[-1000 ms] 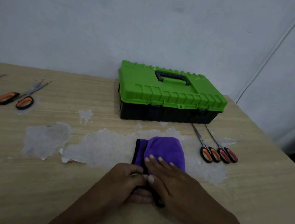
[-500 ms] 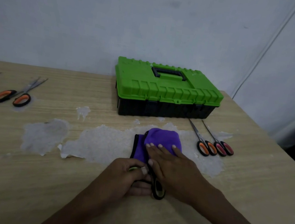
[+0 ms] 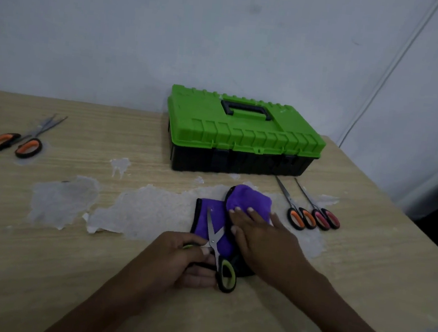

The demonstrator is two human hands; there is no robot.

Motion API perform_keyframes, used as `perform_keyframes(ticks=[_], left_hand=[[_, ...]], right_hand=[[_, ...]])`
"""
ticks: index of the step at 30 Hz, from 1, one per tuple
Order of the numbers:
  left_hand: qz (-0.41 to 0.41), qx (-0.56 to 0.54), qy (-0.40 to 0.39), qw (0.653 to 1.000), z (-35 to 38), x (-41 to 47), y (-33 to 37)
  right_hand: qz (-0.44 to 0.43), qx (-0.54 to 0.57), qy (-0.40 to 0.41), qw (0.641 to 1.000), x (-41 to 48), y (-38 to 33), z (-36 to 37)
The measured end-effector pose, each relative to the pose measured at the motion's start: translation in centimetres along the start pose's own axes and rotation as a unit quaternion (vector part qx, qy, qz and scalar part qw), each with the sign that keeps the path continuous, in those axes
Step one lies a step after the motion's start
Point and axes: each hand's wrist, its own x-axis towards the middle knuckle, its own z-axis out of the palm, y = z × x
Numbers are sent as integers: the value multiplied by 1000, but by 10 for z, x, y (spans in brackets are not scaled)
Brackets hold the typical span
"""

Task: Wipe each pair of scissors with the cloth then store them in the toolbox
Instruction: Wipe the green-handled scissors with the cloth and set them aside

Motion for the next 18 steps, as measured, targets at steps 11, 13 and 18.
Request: perform_keyframes(ticks=[11,13,18], left_hand=[[-16,-18,-10,1000,1,2,3],[-21,-19,-14,1000,1,2,3],[-21,-12,-23,999,1,3,3]], right_hand=[[-19,143,75,987,-4,-18,3],[6,180,80,980,0,-14,-2],[-37,218,89,971,-2,-25,-7]])
